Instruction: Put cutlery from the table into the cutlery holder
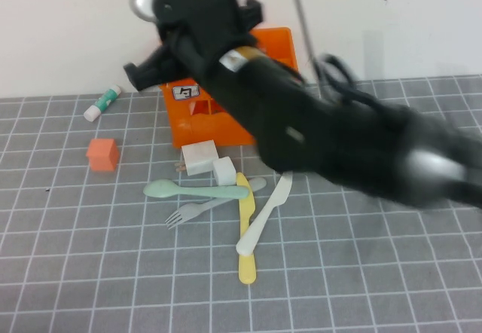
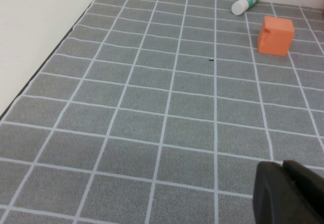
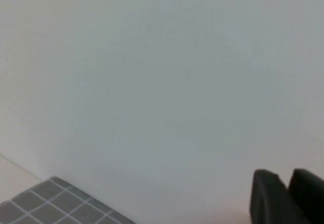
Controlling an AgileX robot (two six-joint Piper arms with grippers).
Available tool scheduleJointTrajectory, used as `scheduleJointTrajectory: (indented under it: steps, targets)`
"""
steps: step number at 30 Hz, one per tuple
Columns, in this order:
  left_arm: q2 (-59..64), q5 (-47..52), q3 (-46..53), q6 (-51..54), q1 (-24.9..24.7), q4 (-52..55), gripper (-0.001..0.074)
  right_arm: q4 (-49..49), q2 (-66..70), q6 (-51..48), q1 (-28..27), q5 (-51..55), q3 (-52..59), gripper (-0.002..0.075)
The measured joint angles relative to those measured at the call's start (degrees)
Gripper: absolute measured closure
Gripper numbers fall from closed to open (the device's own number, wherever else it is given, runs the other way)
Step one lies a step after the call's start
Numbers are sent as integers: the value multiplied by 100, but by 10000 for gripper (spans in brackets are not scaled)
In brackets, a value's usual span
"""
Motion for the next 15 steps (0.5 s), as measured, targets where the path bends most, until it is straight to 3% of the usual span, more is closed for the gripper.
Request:
scheduleJointTrajectory:
  steps: [5,15]
  targets:
    - [0,0,0,0,0,0,736,-409,-1752,2,387,-313,1996,716]
    - [0,0,0,0,0,0,735,-848,-5225,-176,476,1724,4186,727]
